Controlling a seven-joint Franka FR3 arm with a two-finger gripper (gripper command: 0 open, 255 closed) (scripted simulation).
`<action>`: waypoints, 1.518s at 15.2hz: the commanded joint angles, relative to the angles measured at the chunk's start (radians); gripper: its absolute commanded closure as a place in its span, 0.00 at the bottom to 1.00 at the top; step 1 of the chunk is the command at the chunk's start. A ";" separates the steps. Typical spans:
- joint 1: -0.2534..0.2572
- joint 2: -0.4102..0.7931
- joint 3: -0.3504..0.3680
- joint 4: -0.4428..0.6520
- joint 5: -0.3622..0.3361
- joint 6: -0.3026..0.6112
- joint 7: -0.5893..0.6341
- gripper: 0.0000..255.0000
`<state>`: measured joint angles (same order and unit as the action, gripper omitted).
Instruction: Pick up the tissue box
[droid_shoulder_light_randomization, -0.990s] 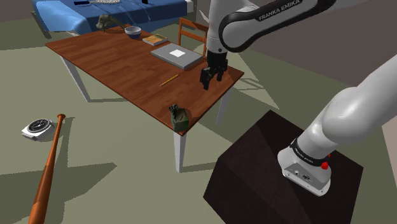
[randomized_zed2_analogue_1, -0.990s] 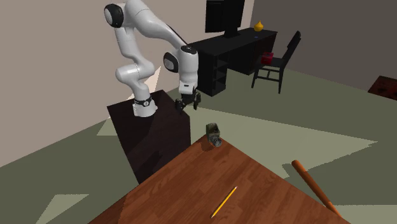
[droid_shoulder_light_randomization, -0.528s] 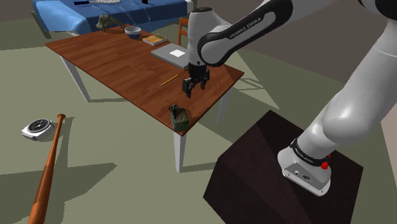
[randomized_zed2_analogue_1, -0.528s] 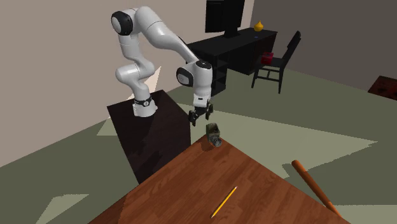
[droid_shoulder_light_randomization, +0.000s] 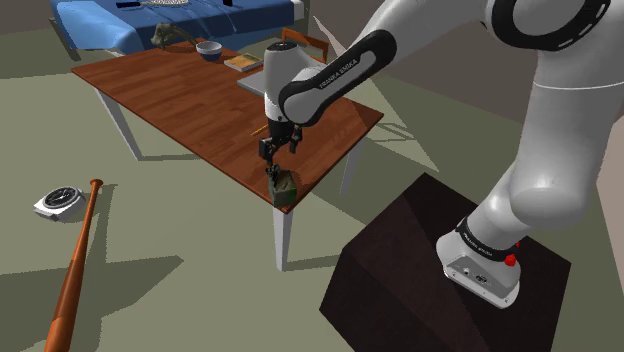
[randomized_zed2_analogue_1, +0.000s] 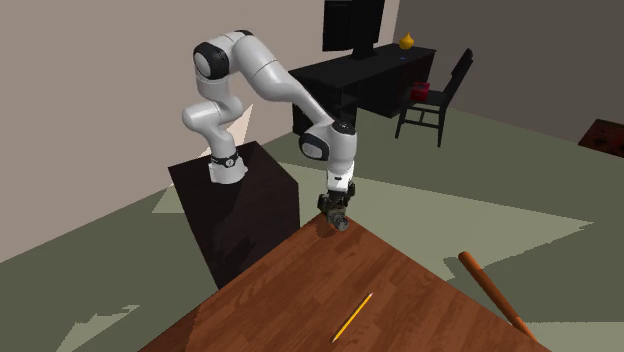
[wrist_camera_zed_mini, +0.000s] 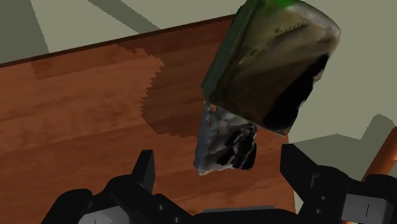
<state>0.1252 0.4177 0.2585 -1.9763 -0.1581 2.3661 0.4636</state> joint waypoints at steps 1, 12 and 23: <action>0.025 0.087 -0.010 0.087 -0.021 0.002 0.029 0.00; 0.040 0.164 -0.029 0.092 -0.045 0.073 0.045 1.00; 0.036 0.143 -0.024 0.090 -0.039 0.055 0.041 1.00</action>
<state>0.1630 0.5687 0.2328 -1.8862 -0.1993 2.4286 0.5070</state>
